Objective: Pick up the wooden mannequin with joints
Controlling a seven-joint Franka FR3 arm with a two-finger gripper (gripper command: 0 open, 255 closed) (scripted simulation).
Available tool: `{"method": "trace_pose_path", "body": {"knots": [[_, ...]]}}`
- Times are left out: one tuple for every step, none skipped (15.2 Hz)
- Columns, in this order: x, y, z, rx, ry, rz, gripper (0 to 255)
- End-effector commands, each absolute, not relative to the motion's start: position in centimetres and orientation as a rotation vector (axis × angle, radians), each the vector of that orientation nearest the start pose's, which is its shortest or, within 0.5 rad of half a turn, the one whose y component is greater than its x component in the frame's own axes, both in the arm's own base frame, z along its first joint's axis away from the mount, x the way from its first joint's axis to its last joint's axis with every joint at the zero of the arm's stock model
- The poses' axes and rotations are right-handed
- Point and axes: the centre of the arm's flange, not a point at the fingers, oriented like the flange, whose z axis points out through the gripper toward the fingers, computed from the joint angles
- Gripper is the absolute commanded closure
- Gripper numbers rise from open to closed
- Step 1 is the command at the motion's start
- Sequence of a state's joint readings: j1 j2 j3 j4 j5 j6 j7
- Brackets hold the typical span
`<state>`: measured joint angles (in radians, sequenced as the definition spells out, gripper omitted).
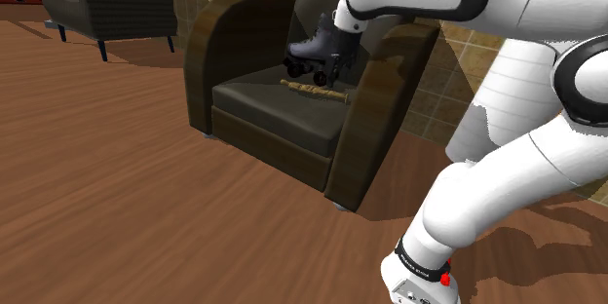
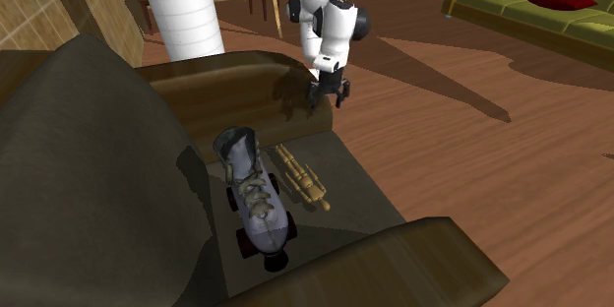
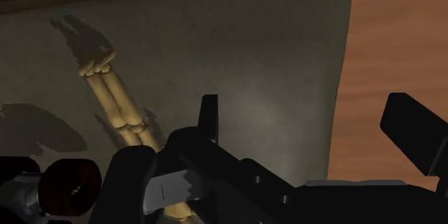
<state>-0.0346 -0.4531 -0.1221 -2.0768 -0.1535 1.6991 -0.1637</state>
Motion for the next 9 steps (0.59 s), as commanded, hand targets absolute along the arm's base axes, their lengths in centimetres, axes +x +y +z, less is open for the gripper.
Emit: {"method": "trace_pose_path", "body": {"knots": [[42.9,-11.4,60.7,-3.241,-0.088,-0.037,0],[43.9,-12.5,60.4,-3.236,-0.105,-0.01,0],[44.9,-13.6,60.0,-3.231,-0.122,0.016,0],[45.9,-14.6,59.6,-3.225,-0.139,0.043,0],[46.9,-15.7,59.2,-3.219,-0.156,0.069,0],[47.9,-16.7,58.7,-3.213,-0.173,0.095,0],[48.9,-17.8,58.3,-3.206,-0.19,0.121,0],[49.9,-18.8,57.8,-3.199,-0.207,0.147,0],[51.0,-19.8,57.3,-3.192,-0.223,0.173,0]]}}
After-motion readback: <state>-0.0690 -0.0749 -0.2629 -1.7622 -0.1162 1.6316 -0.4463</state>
